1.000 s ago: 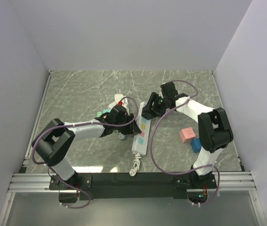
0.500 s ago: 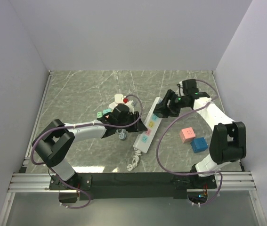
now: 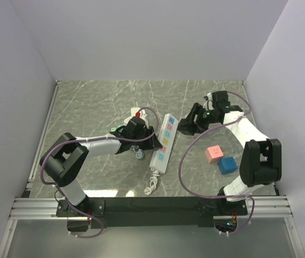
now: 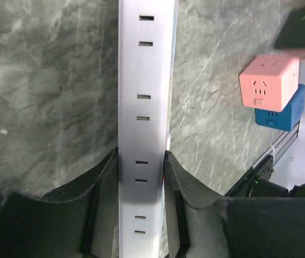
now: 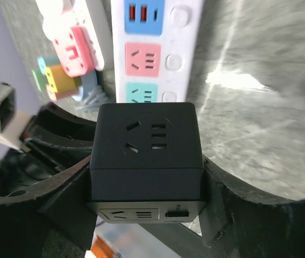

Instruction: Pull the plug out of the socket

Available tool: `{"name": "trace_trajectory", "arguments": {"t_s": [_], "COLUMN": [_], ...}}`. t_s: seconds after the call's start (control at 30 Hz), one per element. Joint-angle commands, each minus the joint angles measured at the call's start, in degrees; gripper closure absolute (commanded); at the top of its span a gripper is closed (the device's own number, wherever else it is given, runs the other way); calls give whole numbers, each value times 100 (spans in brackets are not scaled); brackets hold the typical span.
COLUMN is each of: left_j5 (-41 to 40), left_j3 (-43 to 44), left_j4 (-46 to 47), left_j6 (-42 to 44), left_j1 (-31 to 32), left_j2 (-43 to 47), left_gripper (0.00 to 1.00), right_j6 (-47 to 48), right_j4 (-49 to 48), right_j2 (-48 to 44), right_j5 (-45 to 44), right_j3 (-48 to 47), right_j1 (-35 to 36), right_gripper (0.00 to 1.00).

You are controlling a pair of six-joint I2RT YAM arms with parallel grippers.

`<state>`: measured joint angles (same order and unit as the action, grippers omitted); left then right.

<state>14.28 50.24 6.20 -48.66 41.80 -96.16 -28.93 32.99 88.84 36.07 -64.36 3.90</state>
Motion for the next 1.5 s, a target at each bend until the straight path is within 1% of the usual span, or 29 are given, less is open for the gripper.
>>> {"name": "trace_trajectory", "arguments": {"t_s": [0.0,0.07,0.17,0.2,0.3,0.37,0.43,0.47,0.5,0.53,0.6,0.63,0.67,0.77,0.8,0.87,0.9,1.0,1.03,1.1,1.13,1.17,1.2,1.27,1.3,1.4,1.43,1.47], "left_j5": [-128,-206,-321,-347,-426,-470,-436,-409,-383,-356,-321,-356,-400,-645,-716,-830,-822,-892,-901,-770,-726,-630,-533,-575,-637,-909,-1310,-1410], "left_j3": [187,328,601,627,636,636,645,671,689,706,811,856,1004,1434,1567,1961,2094,2543,2622,2780,2894,3147,3307,3834,4001,4555,4695,4975], "left_j4": [-198,-338,-593,-602,-602,-751,-778,-795,-787,-795,-839,-874,-1049,-1357,-1645,-1963,-2295,-2780,-2991,-3106,-3403,-3554,-3747,-4344,-4538,-4934,-5039,-5180], "left_j6": [243,287,393,402,402,410,419,410,402,402,375,375,367,524,559,630,656,858,928,1218,1306,1551,1692,2035,2132,2335,2353,2518], "left_j1": [47,56,56,56,56,47,47,47,47,47,47,47,47,39,30,-145,-268,-1005,-1503,-2103,-2758,-3087,-3682,-4160,-4659,-5276,-5348,-5349], "left_j2": [-25,-61,-96,-61,97,185,229,273,299,334,519,598,746,1037,1090,1231,1275,1433,1486,1557,1443,1329,1197,732,574,72,-190,-332], "left_gripper": [99,99,99,99,100,99,99,99,99,99,100,99,99,99,99,99,99,99,99,99,99,99,100,100,100,100,100,100], "right_j6": [63,-33,-332,-420,-631,-780,-965,-992,-1096,-1176,-1299,-1334,-1396,-1440,-1449,-1432,-1405,-1335,-1317,-1230,-1195,-1151,-1124,-1062,-1045,-1001,-983,-975], "right_j4": [-320,-259,-215,-188,154,478,734,987,1164,1305,1350,1333,1289,1218,1236,1376,1420,1508,1491,1421,1386,1359,1307,1183,1140,1043,999,1016], "right_j2": [343,485,285,214,81,55,133,299,397,467,521,503,451,213,152,29,-6,-191,-252,-419,-516,-569,-630,-797,-841,-973,-982,-974], "right_j5": [58,-160,-1056,-1616,-2471,-3410,-4262,-4423,-4608,-4827,-4961,-4970,-4961,-4978,-5005,-5058,-5066,-4944,-4874,-4646,-4453,-4364,-4259,-3995,-3899,-3757,-3722,-3696], "right_j3": [-217,-331,-271,-218,-235,-244,-323,-375,-471,-464,-280,-218,-157,-24,-68,-173,-287,-410,-420,-385,-358,-332,-253,-139,-95,11,20,20], "right_j1": [557,655,647,612,340,111,-3,-38,-65,-91,-135,-153,-153,-153,-179,-188,-205,-223,-232,-223,-223,-214,-223,-206,-214,-171,-162,-118], "right_gripper": [100,100,100,100,100,100,100,100,95,86,49,13,6,5,5,4,4,3,3,2,2,2,2,2,2,1,1,1]}}
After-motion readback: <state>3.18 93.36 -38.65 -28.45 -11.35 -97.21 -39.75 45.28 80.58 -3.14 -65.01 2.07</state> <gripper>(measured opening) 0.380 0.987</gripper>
